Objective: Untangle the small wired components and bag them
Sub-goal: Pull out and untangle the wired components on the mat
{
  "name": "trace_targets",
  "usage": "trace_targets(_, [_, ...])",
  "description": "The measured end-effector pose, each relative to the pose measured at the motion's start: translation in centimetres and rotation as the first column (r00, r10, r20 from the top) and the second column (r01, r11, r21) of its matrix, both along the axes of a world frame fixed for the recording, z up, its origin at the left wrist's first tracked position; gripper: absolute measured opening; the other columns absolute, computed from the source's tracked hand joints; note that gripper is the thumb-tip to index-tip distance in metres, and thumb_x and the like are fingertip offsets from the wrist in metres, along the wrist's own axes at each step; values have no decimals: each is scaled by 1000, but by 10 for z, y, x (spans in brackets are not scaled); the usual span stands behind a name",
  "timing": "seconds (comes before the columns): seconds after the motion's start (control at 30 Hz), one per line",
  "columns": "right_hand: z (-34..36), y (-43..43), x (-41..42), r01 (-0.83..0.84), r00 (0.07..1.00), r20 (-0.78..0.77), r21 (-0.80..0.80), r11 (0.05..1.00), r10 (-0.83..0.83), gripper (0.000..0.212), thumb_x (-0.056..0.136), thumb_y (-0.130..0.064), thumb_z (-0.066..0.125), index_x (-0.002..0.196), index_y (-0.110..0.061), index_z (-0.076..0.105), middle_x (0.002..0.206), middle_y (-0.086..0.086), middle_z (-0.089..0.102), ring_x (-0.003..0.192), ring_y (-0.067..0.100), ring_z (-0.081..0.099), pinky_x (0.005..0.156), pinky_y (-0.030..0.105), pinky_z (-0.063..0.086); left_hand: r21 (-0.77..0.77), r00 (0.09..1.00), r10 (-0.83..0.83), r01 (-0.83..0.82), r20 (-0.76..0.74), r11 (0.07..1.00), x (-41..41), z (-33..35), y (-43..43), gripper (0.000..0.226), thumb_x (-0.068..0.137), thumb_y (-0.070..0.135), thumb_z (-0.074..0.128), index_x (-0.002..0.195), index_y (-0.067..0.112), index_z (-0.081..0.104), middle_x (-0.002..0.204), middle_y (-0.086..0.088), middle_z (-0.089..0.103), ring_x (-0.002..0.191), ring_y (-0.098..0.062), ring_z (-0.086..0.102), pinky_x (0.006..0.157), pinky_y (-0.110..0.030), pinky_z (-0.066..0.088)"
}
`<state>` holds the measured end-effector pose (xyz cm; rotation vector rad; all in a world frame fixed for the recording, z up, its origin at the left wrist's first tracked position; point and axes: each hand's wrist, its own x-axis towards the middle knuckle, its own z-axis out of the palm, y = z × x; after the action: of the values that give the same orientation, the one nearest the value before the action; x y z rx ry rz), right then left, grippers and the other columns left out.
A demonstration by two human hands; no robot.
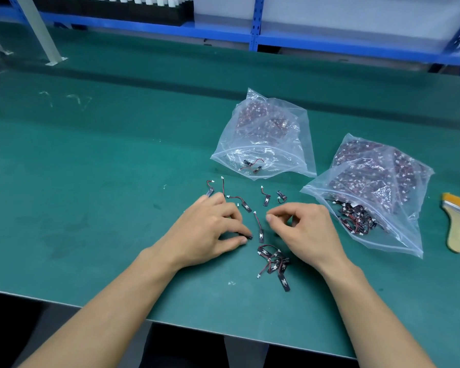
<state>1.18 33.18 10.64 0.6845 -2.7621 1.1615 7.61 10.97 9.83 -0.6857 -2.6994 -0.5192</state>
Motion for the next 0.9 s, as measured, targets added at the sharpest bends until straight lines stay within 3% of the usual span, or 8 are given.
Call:
trace_targets(0.07, [5, 6, 1, -136, 991, -12, 18, 991, 136, 13, 80, -20, 77, 76, -33, 76, 68, -18, 66, 56, 2, 53, 58, 16, 37, -31, 1000, 19, -20, -18, 999, 0, 0, 0, 16, 91, 43, 69, 104, 36, 76, 95, 14, 63, 86, -16, 48, 75, -28, 32])
trace_targets(0.17, [9, 12, 6, -272, 962, 47, 131, 953, 268, 7, 77, -28, 73, 80, -33, 77, 69, -16, 65, 60, 4, 53, 59, 27, 43, -59, 998, 60, -62, -33, 996, 1, -1, -1, 20, 91, 43, 68, 108, 36, 75, 102, 15, 63, 89, -14, 46, 75, -25, 27])
trace_targets(0.33, [9, 14, 7, -295, 955, 57, 242, 924, 290, 4, 75, -29, 77, 76, -32, 75, 64, -16, 61, 62, 3, 53, 63, 35, 50, -27, 995, 87, -88, -41, 996, 1, -1, -2, 21, 90, 40, 70, 109, 32, 74, 108, 15, 64, 91, -15, 48, 73, -30, 38])
trace_targets(0.7, [10, 13, 5, -346, 938, 84, 324, 881, 337, 7, 84, -29, 68, 77, -28, 66, 65, -14, 57, 65, 5, 52, 66, 33, 49, 57, 994, 92, -89, -56, 994, 1, -1, -3, 23, 92, 41, 57, 101, 29, 74, 102, 15, 65, 87, -16, 48, 71, -32, 40])
trace_targets(0.9, [16, 15, 7, -346, 930, 24, 389, 854, 366, 6, 90, -37, 67, 92, -33, 72, 74, -15, 59, 71, 5, 48, 68, 32, 47, 83, 993, 93, -87, -70, 993, 0, -1, -2, 12, 92, 30, 64, 98, 28, 74, 99, 16, 66, 84, -13, 44, 71, -30, 37])
